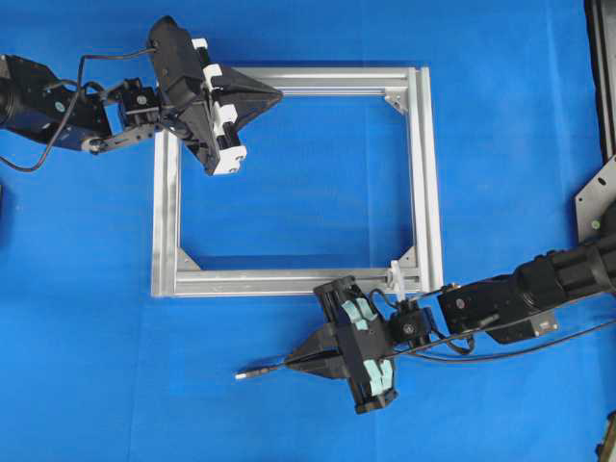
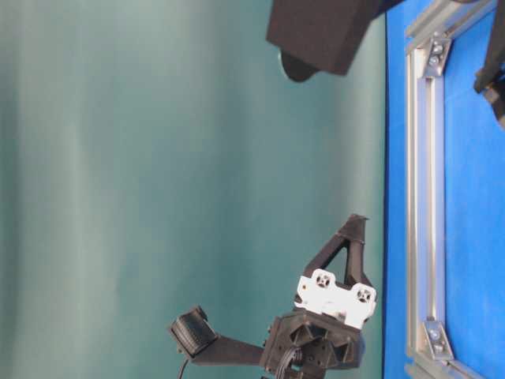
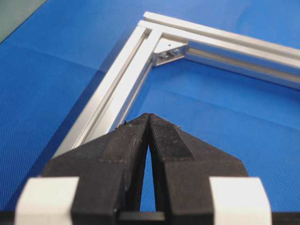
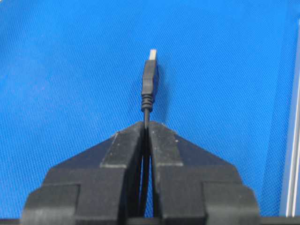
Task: Insert the wire through the string loop located on the right side.
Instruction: 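Close the right gripper on the cable just behind the USB plug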
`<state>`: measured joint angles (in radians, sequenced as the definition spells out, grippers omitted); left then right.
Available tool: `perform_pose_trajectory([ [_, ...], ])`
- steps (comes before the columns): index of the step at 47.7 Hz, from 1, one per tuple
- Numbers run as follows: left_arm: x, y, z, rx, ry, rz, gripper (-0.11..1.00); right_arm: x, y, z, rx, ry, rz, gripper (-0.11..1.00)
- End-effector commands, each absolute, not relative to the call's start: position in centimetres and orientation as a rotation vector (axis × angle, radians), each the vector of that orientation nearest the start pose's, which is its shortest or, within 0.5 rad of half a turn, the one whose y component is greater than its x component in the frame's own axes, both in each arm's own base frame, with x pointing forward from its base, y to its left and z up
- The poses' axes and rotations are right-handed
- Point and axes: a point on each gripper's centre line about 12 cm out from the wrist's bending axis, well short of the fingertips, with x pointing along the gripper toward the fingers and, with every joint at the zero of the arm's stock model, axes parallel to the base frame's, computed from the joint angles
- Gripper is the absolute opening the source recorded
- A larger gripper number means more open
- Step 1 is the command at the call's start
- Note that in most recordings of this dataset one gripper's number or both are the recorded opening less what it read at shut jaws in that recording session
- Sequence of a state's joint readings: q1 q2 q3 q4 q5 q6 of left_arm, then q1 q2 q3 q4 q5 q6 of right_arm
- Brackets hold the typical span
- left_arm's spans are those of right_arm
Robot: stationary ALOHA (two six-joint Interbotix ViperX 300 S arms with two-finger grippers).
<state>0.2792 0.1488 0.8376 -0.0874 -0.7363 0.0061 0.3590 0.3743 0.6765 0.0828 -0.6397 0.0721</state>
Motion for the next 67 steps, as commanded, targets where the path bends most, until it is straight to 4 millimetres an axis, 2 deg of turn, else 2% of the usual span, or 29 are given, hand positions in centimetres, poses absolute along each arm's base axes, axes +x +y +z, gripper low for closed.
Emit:
perform_pose_trajectory([
  [1,36.8,11.3,15.1,-0.08,0.197,0.342,0.0,40.0,14.5,9.8,0.062,0.384,0.283,-0.03],
  [14,36.7,11.2,15.0,-0.08,0.199,0.342,0.0,39.4,14.4,14.5,0.06,0.403,0.294,-0.03],
  [19,36.7,11.2,15.0,-0.08,0.2,0.342,0.0,39.0,14.3,15.4,0.058,0.417,0.296,-0.03],
  [67,36.5,11.2,14.8,-0.08,0.207,0.341,0.0,39.0,14.3,15.5,0.057,0.42,0.296,-0.03],
])
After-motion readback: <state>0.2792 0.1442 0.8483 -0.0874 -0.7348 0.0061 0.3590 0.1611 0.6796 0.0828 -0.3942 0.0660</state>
